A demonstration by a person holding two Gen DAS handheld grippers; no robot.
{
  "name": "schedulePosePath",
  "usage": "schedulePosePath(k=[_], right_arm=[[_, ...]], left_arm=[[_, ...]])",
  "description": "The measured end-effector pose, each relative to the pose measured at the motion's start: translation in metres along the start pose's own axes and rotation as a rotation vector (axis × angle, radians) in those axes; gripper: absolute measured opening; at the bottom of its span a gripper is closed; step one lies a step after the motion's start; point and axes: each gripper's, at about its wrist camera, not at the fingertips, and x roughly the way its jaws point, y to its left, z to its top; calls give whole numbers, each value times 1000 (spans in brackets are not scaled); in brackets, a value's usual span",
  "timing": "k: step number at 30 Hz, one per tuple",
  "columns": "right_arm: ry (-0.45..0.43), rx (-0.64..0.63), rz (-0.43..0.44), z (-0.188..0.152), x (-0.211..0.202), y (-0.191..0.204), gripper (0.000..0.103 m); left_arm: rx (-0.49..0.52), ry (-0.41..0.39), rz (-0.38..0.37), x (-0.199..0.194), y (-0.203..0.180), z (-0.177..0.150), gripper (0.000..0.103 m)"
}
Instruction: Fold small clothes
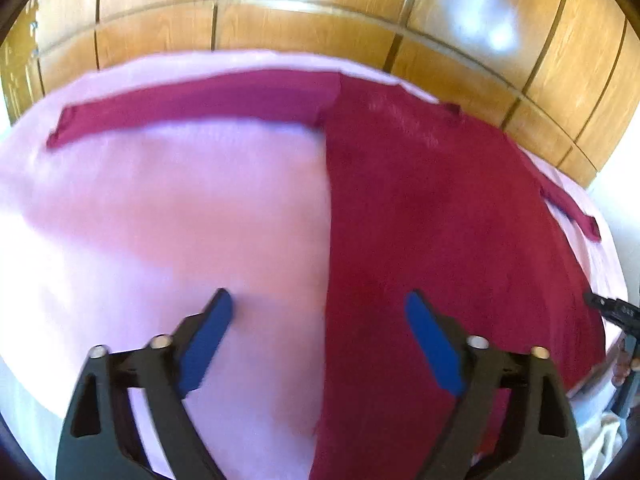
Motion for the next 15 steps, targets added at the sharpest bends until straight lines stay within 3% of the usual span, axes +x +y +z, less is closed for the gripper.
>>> schedulePosePath(k=[1, 3, 5, 6, 7, 11, 15], right_arm=[[21, -7, 20, 1, 1, -1, 32], [54, -39, 10, 11, 5, -1, 29], [62, -62, -8, 11, 9, 3, 21], [63, -67, -15, 10, 10, 5, 8], [58, -82, -27, 11, 10, 8, 8], [52, -154, -5, -2, -11, 17, 7], [109, -179, -11, -23, -12, 15, 7]], left_arm=[[8, 25, -11, 1, 0, -7, 70], [44, 15, 3, 0, -4, -15, 66], [82, 20, 0, 2, -10, -19, 32], [93, 23, -3, 2, -12, -19, 17], [100, 35, -22, 3, -13, -18, 6], [130, 33, -30, -9, -10, -17, 5], [119, 64, -24, -11, 5, -26, 5]])
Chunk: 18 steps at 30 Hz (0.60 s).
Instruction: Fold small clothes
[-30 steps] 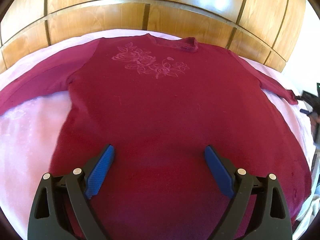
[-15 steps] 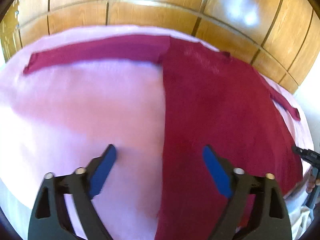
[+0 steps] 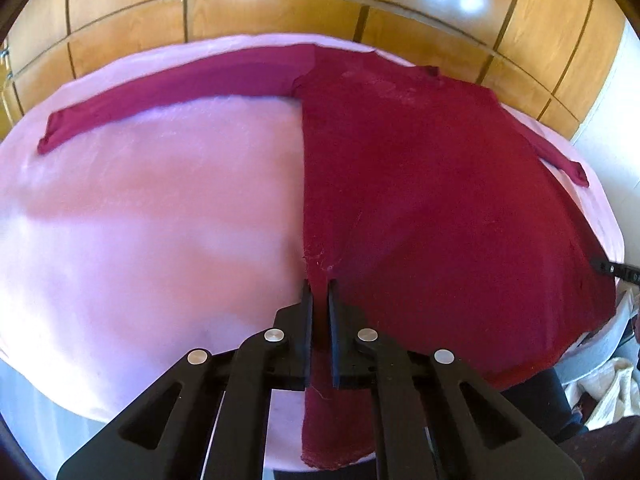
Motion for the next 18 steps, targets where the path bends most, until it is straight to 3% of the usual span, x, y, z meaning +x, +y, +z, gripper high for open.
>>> schedulePosePath(k=[3, 4, 5, 7, 8, 12, 15, 18], right_arm=[[6, 91, 34, -2, 10, -16, 7], [9, 116, 58, 0, 10, -18, 12], [1, 135, 75, 2, 8, -21, 14], [-48, 156, 86, 10, -1, -27, 52], [-76, 170, 88, 16, -7, -32, 56], [-188, 321, 101, 36, -25, -78, 57], [-257, 493, 85, 56, -20, -120, 58], [-324, 667, 58, 74, -13, -171, 55]], left_arm=[[-5, 6, -9, -3, -2, 2, 7], [-22, 2, -14, -6, -1, 5, 14], [-35, -8, -19, -10, 0, 9, 31], [-53, -92, -5, -25, -1, 20, 53], [-50, -125, 1, -29, -4, 25, 55], [-15, -199, -20, -27, -29, 54, 61], [-11, -178, -88, 2, -56, 73, 65], [56, -157, -73, 39, -87, 86, 65]])
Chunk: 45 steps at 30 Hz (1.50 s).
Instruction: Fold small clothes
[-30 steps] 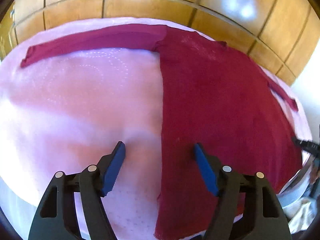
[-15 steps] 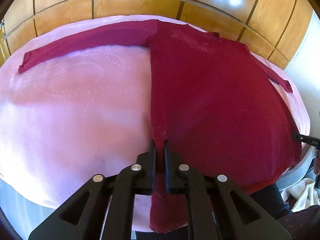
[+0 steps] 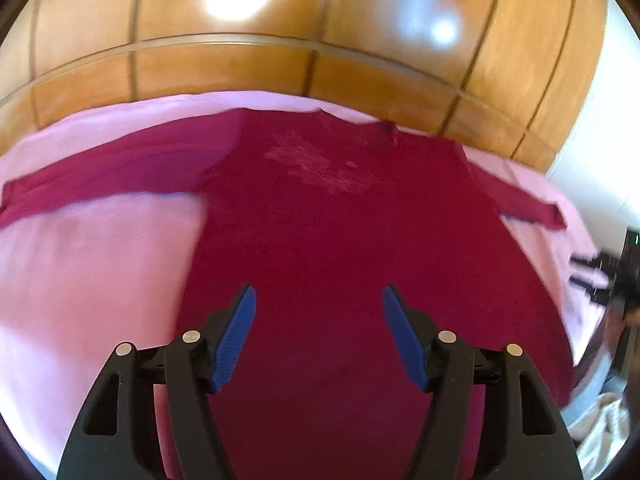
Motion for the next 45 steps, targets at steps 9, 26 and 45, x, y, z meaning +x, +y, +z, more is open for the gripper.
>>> schedulePosePath(k=[9, 26, 45], right_arm=[[-200, 344, -92, 131, 63, -73, 48], [-275, 133, -340, 201, 51, -39, 5], [27, -532, 207, 21, 146, 308, 6]], left_arm=[[66, 77, 53, 56, -10, -12, 73], [50, 74, 30, 57, -5, -12, 78], [-164, 107, -118, 30, 36, 6, 78]])
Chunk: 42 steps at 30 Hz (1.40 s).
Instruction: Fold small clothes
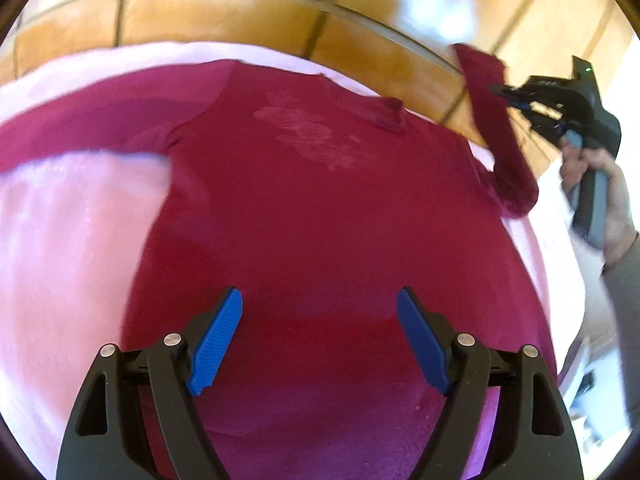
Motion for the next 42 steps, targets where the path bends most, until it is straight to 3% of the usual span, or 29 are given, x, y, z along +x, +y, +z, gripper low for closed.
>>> schedulePosePath(k=[4, 6, 9, 10, 15, 19, 22, 27, 28, 29, 31, 38, 42], right_arm=[[110, -80, 58, -30, 50, 54, 7], [136, -106, 75, -36, 66, 66, 13], [121, -86, 125, -40, 65, 70, 54], [100, -77, 138, -50, 49, 70, 55], [60, 4, 137, -73, -5, 22, 62], [53, 91, 45, -91, -42, -35, 72], [44, 163, -29, -106, -65, -75, 75], [16, 263, -91, -118, -88, -120, 76], [7, 279, -97, -118, -91, -127, 76], [0, 285, -99, -118, -93, -129, 76], [-14, 293, -98, -113, -97, -133, 76], [-62, 249, -68, -82, -86, -115, 73], [-65, 218, -47, -66, -60, -97, 70]], left_arm=[[-82, -41, -38, -12, 19, 9, 78], [-108, -56, -43, -16, 26, 16, 78], [-122, -86, -44, -18, 32, 31, 78], [-118, -92, -39, -18, 32, 35, 78], [-108, -104, -57, -4, 30, 68, 78], [-100, -96, -87, 17, 24, 98, 79], [-93, -62, -75, 46, 18, 121, 78], [-103, 12, -81, 98, 10, 146, 63], [-108, 30, -85, 110, 9, 150, 52], [-111, 45, -78, 119, 7, 153, 34], [-108, 54, -96, 125, 4, 158, 12], [-71, -103, -142, 70, 0, 170, 11], [-61, -125, -117, 52, 11, 171, 11]])
